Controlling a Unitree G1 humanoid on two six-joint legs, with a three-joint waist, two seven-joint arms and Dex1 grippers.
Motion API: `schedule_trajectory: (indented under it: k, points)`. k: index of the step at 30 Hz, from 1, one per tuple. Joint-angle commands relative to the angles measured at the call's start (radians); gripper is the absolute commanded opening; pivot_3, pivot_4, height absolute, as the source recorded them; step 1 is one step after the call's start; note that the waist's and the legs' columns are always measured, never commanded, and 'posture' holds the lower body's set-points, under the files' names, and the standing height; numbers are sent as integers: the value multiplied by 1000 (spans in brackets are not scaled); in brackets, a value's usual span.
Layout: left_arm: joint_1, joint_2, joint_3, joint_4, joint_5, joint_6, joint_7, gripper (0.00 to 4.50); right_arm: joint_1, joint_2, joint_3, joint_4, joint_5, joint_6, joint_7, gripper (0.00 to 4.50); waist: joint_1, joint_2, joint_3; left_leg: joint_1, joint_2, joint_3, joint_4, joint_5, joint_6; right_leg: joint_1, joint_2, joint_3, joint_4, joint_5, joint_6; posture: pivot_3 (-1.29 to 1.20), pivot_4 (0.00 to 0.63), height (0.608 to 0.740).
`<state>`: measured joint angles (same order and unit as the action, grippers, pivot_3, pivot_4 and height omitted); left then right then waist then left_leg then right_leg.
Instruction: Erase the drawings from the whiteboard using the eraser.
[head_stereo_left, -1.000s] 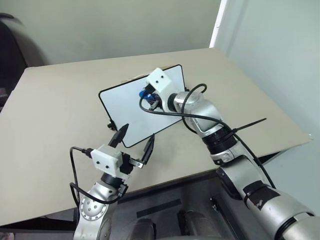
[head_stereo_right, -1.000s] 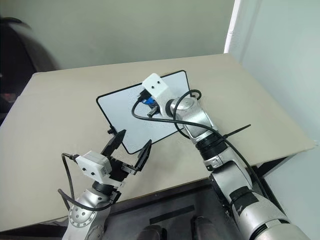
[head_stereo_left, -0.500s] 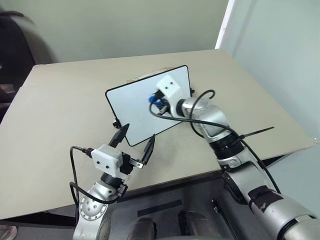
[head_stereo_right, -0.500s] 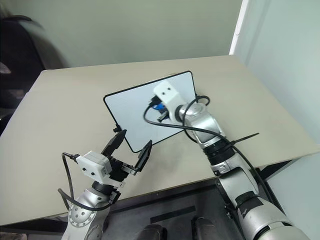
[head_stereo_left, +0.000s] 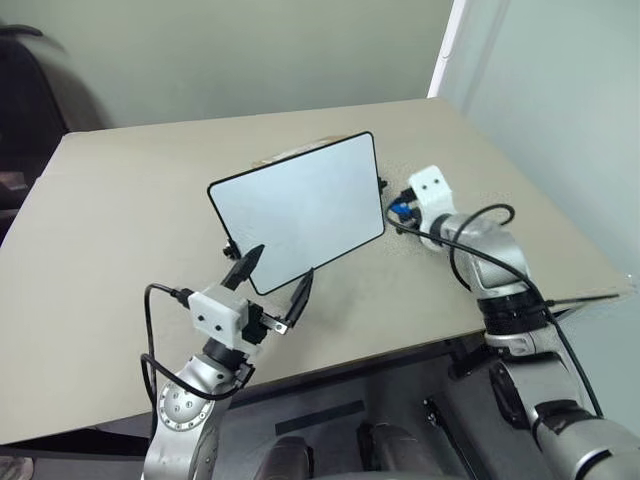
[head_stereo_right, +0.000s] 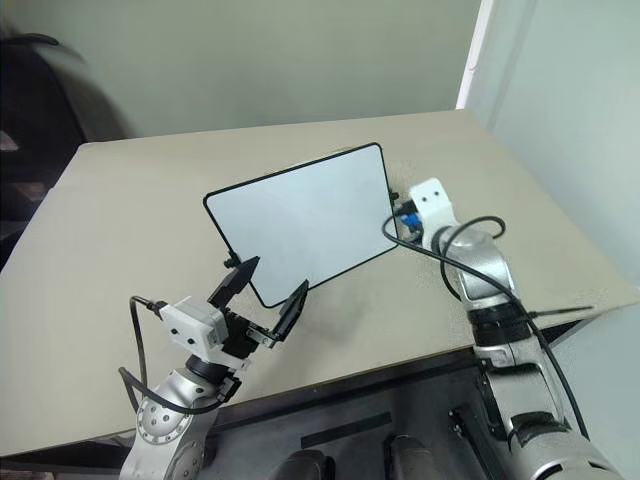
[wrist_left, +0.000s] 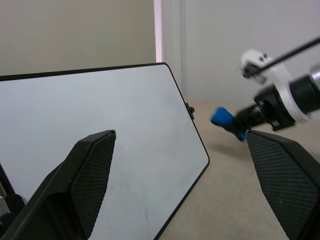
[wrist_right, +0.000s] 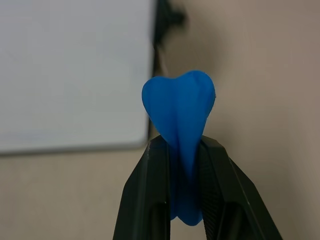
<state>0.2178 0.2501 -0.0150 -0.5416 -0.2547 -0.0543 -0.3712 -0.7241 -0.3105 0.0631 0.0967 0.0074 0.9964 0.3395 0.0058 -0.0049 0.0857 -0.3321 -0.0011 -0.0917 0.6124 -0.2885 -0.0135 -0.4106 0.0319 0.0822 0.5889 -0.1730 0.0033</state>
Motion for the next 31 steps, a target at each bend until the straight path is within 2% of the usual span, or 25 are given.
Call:
schedule_trajectory:
  k: [1,6,14,21,25,31]
  points:
    - [-3,3,-1,-18,-3,-4,-5,4500,40,-6,-69,-90,17,64,-38,500,0,1,0,1,0,0,0,0,0,0,0,0,0,0,0,0,150,739]
    - [-10,7,6,-9,-5,-2,-7,4500,99,21,-94,-127,25,120,-67,500,-3,2,1,-1,0,0,0,0,1,0,0,1,-1,-1,1,0,150,739]
    - [-19,12,13,11,-5,-4,-16,4500,136,-31,-62,-193,24,162,-51,3109,-2,4,2,-1,0,0,0,-1,2,0,0,1,-4,-1,2,0,150,739]
    - [-25,21,48,10,-22,4,-18,4500,197,-99,-68,-389,58,163,-23,3109,-1,4,2,-4,0,0,0,-1,2,3,0,1,-5,-2,4,0,150,739]
    - [-16,2,14,15,16,-2,-5,4500,263,-50,-51,-518,111,26,7,3109,-3,5,1,-2,0,0,-1,0,3,5,0,1,-6,-3,6,0,150,739]
    - [7,-22,-3,0,36,-10,16,4500,320,-11,-4,-529,123,-95,12,3109,-3,6,1,-1,0,-1,0,0,5,6,0,1,-12,-5,8,0,150,739]
